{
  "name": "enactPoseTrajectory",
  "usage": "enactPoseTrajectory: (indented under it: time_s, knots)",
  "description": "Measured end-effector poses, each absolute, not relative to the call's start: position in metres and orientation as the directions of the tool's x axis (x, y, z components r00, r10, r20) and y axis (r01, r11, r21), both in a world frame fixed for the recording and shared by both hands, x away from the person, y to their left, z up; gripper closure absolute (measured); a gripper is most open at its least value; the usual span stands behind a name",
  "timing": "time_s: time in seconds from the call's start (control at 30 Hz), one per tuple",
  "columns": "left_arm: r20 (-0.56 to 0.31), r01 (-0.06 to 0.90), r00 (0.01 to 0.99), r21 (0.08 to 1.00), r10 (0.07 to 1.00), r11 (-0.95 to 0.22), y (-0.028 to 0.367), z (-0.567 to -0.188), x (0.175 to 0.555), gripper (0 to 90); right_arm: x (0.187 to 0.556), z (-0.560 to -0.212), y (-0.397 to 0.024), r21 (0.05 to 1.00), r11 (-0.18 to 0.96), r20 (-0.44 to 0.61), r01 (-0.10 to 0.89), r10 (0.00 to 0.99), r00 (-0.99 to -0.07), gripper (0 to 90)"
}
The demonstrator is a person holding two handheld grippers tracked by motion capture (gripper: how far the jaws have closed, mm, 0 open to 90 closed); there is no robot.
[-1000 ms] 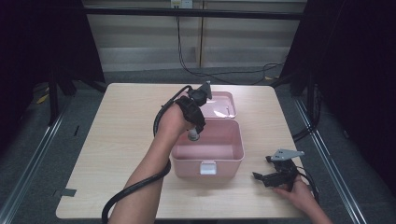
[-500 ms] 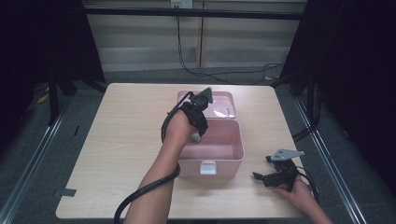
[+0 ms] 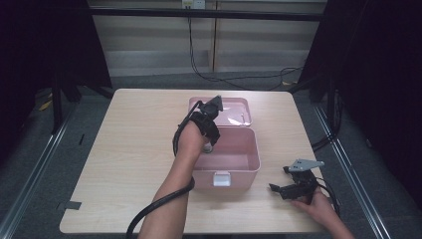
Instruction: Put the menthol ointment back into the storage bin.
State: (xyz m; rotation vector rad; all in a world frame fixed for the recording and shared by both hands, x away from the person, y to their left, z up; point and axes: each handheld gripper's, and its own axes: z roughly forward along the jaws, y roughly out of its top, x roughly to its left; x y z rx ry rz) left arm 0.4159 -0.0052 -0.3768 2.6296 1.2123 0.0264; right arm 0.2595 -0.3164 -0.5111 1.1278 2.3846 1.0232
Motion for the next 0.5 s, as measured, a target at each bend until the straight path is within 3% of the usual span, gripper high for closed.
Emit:
enactPoseTrajectory:
  time_s: [0.5]
  knots:
    - [-0.085,0.763,0.634,0.226,0.768,-0.605,-0.008,-0.395,0.417,50.5,0.259,-0.511,-0.316,0.719,0.433,0.023,0.544,0.767,-0.641,10.0]
